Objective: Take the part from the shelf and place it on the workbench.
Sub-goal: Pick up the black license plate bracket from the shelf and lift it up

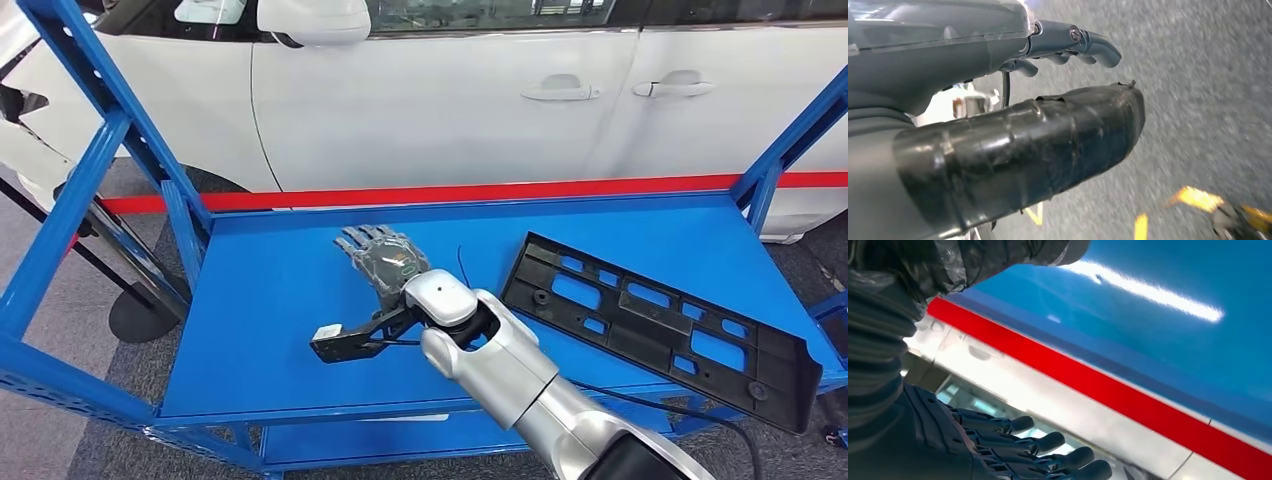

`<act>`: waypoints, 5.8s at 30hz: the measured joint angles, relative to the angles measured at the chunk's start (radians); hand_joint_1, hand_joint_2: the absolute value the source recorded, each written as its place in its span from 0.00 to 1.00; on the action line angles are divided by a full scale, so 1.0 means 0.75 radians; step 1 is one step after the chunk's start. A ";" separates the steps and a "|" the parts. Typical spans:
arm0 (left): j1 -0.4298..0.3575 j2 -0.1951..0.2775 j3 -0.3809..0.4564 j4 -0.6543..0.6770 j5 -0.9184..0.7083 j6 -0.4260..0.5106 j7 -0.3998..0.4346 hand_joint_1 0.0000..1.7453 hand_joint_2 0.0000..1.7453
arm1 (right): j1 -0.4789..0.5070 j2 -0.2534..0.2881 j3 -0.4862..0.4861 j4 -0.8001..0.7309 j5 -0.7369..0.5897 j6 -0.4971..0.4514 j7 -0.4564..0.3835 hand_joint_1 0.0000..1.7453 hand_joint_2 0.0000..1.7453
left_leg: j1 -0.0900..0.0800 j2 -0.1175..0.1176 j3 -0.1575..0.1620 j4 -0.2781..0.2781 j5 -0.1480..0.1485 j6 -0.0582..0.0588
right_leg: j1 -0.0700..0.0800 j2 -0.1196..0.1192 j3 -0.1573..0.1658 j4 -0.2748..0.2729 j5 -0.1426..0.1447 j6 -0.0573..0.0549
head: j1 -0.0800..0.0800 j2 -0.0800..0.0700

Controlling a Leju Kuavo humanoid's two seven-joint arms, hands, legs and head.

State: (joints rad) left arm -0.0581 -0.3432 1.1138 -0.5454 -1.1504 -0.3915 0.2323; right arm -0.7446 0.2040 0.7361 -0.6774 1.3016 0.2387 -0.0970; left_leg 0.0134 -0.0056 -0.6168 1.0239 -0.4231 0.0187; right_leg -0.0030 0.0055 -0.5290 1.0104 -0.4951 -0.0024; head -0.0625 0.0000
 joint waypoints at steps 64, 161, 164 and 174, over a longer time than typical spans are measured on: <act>0.063 -0.004 -0.083 -0.148 0.130 -0.064 0.026 0.00 0.00 | -0.375 -0.079 0.338 0.339 0.356 0.111 0.290 0.00 1.00 | -0.001 0.000 0.000 0.000 -0.001 0.000 | -0.001 0.001 -0.001 0.000 0.000 0.000 | 0.000 0.000; -0.014 0.164 0.158 0.100 0.055 0.028 -0.043 0.00 0.00 | -0.371 -0.402 0.265 0.370 0.357 0.178 0.024 0.00 1.00 | -0.001 0.000 0.000 0.001 -0.001 0.000 | -0.001 0.001 -0.001 0.000 0.000 0.000 | 0.000 0.000; -0.017 0.173 0.158 0.113 0.052 0.036 -0.045 0.00 0.00 | -0.372 -0.408 0.276 0.377 0.357 0.207 -0.010 0.00 1.00 | -0.001 0.000 0.000 0.001 -0.001 0.000 | -0.001 0.001 -0.001 0.000 0.000 0.000 | 0.000 0.000; -0.027 0.229 0.158 0.194 0.036 0.070 -0.061 0.00 0.00 | -0.381 -0.447 0.367 0.398 0.356 0.207 -0.144 0.00 1.00 | -0.001 0.000 0.001 0.001 -0.001 0.000 | -0.001 0.001 0.000 0.000 0.000 0.000 | 0.000 0.000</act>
State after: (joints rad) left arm -0.0782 -0.1718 1.2325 -0.3999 -1.1237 -0.3387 0.1868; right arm -1.0300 -0.1309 1.0111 -0.3791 1.5689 0.3943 -0.2052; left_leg 0.0125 -0.0053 -0.6164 1.0245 -0.4237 0.0186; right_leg -0.0037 0.0063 -0.5289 1.0101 -0.4949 -0.0024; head -0.0626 0.0000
